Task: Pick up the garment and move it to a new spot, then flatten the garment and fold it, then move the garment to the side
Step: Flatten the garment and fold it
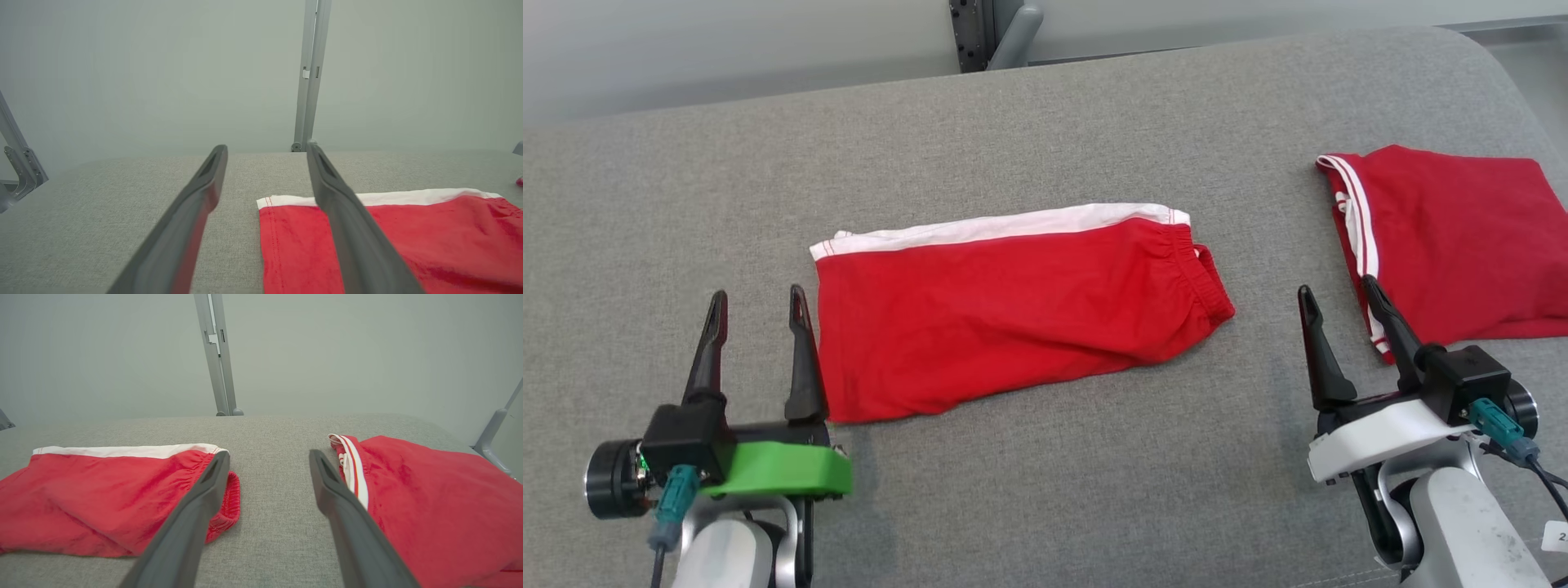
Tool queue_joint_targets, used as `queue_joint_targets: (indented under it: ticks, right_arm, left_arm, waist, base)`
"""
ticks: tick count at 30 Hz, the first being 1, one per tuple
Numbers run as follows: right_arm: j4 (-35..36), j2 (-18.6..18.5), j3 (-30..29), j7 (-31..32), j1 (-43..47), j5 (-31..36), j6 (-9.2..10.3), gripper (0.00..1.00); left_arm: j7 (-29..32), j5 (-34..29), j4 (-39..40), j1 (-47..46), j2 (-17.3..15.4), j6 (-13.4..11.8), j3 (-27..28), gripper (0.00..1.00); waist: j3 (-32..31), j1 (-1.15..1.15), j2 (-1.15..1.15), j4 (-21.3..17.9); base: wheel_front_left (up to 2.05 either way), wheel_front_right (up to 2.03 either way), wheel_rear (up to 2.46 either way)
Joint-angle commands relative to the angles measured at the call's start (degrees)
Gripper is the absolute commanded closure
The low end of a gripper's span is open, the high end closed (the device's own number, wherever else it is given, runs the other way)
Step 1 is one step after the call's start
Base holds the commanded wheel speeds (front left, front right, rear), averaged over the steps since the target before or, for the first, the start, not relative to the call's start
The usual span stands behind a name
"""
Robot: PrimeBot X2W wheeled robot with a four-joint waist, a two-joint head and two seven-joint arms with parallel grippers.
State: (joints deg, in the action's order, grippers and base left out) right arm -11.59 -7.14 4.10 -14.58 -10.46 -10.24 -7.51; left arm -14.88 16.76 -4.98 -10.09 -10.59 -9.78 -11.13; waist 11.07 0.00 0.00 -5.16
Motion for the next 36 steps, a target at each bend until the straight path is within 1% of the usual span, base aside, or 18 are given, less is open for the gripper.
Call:
queue_joint_targets:
  ticks: [1,6,12,16,18,20,24,28,32,36]
  right_arm:
    - [0.2,-0.3,-0.2,0.2,0.7,0.3,0.05,0.0]
    - [0.2,-0.3,-0.3,0.7,1.4,0.4,0.05,0.0]
    - [0.5,-0.5,-0.9,1.0,1.4,0.1,0.05,0.0]
    - [0.6,-0.7,-2.0,1.3,0.3,-0.2,0.05,0.0]
    - [0.4,-0.9,-1.5,1.9,-1.0,-0.6,0.05,0.0]
    - [-0.9,-1.4,-0.4,2.9,-2.1,-1.2,0.05,0.0]
    - [-4.4,-1.0,2.1,4.4,-5.7,-2.7,0.05,0.0]
    - [-10.1,-0.1,3.7,6.2,-9.3,-4.4,0.05,0.0]
    - [-16.7,0.4,1.9,9.2,-12.0,-4.6,0.06,0.0]
    - [-20.4,0.7,0.1,10.7,-13.6,-3.7,0.06,0.0]
  left_arm:
    - [-0.2,-1.4,0.3,1.9,-0.8,-0.4,-0.1,0.0]
    - [-0.2,-1.1,0.6,3.8,-0.6,-0.4,-0.5,0.0]
    - [-0.1,-0.4,0.1,3.9,-0.2,-0.3,-0.8,0.0]
    - [0.0,-0.2,-0.2,3.4,0.1,-0.1,-1.1,0.0]
    - [0.0,-0.1,-0.2,2.9,0.4,-0.1,-1.3,0.0]
    - [0.0,0.0,-0.5,2.2,0.8,0.1,-1.7,0.0]
    - [-0.1,-0.1,-1.0,1.2,1.7,0.5,-2.4,0.0]
    - [-0.2,0.0,-1.7,0.4,2.4,1.0,-2.8,0.0]
    - [-0.3,-0.3,-2.1,-0.5,3.0,1.1,-2.8,0.0]
    - [-0.3,-0.6,-2.3,-1.0,3.3,1.1,-2.8,0.0]
  waist:
    - [-0.4,0.0,0.0,-0.1]
    - [-0.6,0.0,0.0,0.3]
    - [-0.5,0.0,0.0,0.8]
    - [0.1,0.0,0.0,2.3]
    - [0.7,0.0,0.0,3.3]
    - [1.3,0.0,0.0,4.4]
    - [2.9,0.0,0.0,6.4]
    - [4.6,0.0,0.0,7.7]
    - [6.0,0.0,0.0,8.2]
    - [6.8,0.0,0.0,8.4]
  base:
    - [0.0,0.0,0.0]
    - [0.0,0.0,0.0]
    - [0.0,0.0,0.0]
    - [0.0,0.0,0.0]
    - [0.0,0.0,0.0]
    - [0.0,0.0,0.0]
    - [0.0,0.0,0.0]
    - [0.0,0.0,0.0]
    - [0.0,0.0,0.0]
    - [0.0,0.0,0.0]
